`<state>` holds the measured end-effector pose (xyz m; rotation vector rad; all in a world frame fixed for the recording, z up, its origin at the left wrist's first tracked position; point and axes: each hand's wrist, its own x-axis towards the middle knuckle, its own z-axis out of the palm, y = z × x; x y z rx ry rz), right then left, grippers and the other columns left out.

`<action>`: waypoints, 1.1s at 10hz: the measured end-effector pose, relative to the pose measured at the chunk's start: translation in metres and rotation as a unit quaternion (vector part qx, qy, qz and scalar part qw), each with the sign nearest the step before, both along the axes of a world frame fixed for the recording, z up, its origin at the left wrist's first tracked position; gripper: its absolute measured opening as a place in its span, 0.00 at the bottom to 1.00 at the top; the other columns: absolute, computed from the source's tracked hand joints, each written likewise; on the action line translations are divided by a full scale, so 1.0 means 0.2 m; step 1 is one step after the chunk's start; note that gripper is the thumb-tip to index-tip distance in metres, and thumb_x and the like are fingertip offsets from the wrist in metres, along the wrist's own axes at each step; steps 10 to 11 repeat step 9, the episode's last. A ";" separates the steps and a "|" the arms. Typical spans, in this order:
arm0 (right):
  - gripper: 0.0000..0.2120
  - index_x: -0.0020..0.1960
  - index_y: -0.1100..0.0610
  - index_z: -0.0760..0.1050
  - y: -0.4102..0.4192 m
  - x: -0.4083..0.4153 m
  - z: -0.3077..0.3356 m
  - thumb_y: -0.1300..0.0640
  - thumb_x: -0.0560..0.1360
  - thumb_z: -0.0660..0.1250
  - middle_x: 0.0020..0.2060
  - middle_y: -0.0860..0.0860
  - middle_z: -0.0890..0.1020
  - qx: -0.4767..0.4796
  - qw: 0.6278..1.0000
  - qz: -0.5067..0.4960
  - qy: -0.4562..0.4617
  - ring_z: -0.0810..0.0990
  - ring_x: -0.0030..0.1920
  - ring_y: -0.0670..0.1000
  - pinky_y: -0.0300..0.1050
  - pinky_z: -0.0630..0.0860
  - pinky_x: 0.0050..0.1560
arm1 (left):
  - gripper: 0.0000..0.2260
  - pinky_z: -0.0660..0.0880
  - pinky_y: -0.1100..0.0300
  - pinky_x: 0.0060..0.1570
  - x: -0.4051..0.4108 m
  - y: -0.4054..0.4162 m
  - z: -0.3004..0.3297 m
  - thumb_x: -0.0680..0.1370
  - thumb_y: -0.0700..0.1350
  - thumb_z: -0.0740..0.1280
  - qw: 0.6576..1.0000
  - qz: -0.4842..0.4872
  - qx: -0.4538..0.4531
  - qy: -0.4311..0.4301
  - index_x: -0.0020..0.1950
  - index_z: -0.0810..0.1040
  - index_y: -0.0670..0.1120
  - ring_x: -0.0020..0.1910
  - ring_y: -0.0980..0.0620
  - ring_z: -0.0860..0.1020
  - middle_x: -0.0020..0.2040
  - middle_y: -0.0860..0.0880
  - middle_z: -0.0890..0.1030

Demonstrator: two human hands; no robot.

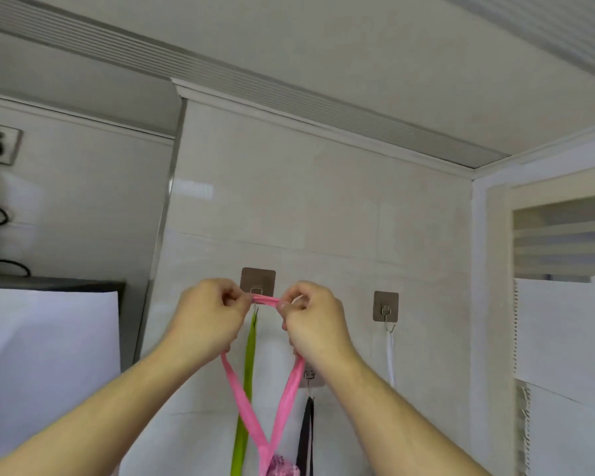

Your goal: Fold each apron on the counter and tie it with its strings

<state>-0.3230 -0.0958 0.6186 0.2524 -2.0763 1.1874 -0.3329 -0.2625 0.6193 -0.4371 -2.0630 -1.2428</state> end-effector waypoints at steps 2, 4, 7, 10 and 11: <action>0.06 0.39 0.50 0.77 -0.03 -0.36 -0.01 0.57 0.73 0.63 0.32 0.51 0.82 0.007 0.998 -0.053 0.020 0.84 0.31 0.54 0.60 0.82 0.33 | 0.11 0.83 0.48 0.36 -0.33 -0.01 -0.01 0.80 0.47 0.64 0.992 0.081 -0.094 0.036 0.39 0.80 0.50 0.31 0.50 0.82 0.32 0.50 0.82; 0.05 0.37 0.53 0.73 -0.02 -0.46 -0.30 0.60 0.70 0.65 0.29 0.46 0.77 0.120 0.986 -0.108 -0.040 0.75 0.32 0.48 0.48 0.72 0.33 | 0.16 0.75 0.54 0.34 -0.45 0.02 -0.23 0.82 0.55 0.61 0.971 0.104 -0.214 0.030 0.38 0.74 0.50 0.35 0.47 0.79 0.33 0.51 0.78; 0.07 0.37 0.55 0.73 -0.07 -0.45 -0.37 0.64 0.71 0.63 0.28 0.48 0.79 0.081 0.995 -0.054 -0.035 0.78 0.33 0.50 0.52 0.78 0.36 | 0.14 0.74 0.52 0.31 -0.51 0.08 -0.34 0.83 0.50 0.62 0.985 0.059 -0.154 0.054 0.39 0.75 0.50 0.32 0.48 0.77 0.29 0.50 0.77; 0.09 0.43 0.54 0.75 -0.09 -0.36 -0.38 0.59 0.71 0.56 0.35 0.50 0.82 0.127 0.990 -0.034 -0.049 0.80 0.38 0.54 0.55 0.81 0.40 | 0.03 0.80 0.48 0.38 -0.45 0.12 -0.36 0.83 0.48 0.65 0.997 0.036 -0.060 0.021 0.53 0.73 0.50 0.36 0.51 0.80 0.35 0.52 0.82; 0.09 0.43 0.54 0.75 -0.09 -0.36 -0.38 0.59 0.71 0.56 0.35 0.50 0.82 0.127 0.990 -0.034 -0.049 0.80 0.38 0.54 0.55 0.81 0.40 | 0.03 0.80 0.48 0.38 -0.45 0.12 -0.36 0.83 0.48 0.65 0.997 0.036 -0.060 0.021 0.53 0.73 0.50 0.36 0.51 0.80 0.35 0.52 0.82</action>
